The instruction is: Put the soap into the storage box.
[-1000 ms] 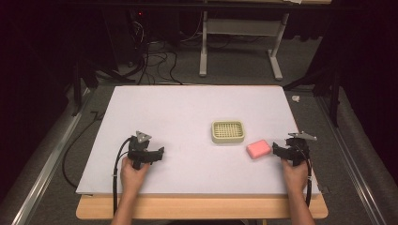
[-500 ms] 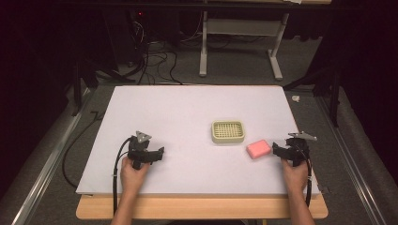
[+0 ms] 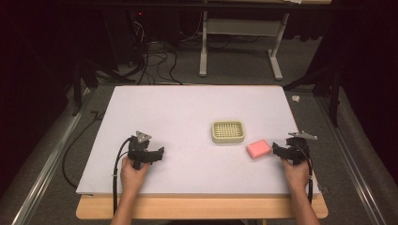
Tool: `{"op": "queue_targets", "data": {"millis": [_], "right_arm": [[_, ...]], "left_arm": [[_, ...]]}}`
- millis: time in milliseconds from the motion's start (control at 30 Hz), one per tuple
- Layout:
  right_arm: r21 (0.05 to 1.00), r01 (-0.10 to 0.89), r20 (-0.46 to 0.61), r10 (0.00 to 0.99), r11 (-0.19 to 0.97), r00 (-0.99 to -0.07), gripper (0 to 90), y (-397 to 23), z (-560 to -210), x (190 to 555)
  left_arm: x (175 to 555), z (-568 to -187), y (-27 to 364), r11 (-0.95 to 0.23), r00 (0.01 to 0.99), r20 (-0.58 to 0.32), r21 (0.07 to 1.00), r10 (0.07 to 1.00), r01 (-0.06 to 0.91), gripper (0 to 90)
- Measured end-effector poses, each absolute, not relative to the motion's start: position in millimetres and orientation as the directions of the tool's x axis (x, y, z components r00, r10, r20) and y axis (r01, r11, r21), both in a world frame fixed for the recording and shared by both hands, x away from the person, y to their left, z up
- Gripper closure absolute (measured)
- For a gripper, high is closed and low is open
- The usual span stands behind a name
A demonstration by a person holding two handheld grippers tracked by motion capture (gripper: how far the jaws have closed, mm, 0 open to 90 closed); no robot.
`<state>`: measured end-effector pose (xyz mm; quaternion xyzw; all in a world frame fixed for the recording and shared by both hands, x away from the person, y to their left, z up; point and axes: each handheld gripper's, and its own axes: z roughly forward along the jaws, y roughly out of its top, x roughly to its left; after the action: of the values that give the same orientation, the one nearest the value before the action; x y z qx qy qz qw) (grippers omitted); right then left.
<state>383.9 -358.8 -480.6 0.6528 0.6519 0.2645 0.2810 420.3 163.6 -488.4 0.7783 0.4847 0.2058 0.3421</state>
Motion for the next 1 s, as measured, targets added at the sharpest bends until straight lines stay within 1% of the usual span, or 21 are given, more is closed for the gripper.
{"op": "queue_targets", "data": {"millis": [367, 500, 767, 800, 1000], "right_arm": [[0.708, 0.706, -0.018, 1.0, 0.013, 0.0, 21.5, -358, -480, 385], [0.712, 0.702, 0.001, 1.0, -0.002, 0.002, 21.2, -361, -479, 384], [0.74, 0.672, 0.018, 1.0, -0.011, -0.003, 22.4, -362, -474, 379], [0.756, 0.654, 0.023, 1.0, -0.014, -0.006, 23.4, -361, -473, 376], [0.773, 0.634, 0.023, 0.999, 0.003, -0.032, 23.5, -358, -466, 369]], "left_arm": [[420, -488, 164, -0.296, 0.445, -0.012, 0.732, 0.895, 0.614, 17.6], [420, -488, 164, -0.296, 0.445, -0.011, 0.732, 0.895, 0.614, 17.6], [420, -488, 164, -0.296, 0.445, -0.012, 0.732, 0.895, 0.614, 17.6], [420, -488, 164, -0.295, 0.445, -0.012, 0.732, 0.895, 0.614, 17.6], [420, -488, 164, -0.295, 0.445, -0.012, 0.732, 0.895, 0.614, 17.6]]}}
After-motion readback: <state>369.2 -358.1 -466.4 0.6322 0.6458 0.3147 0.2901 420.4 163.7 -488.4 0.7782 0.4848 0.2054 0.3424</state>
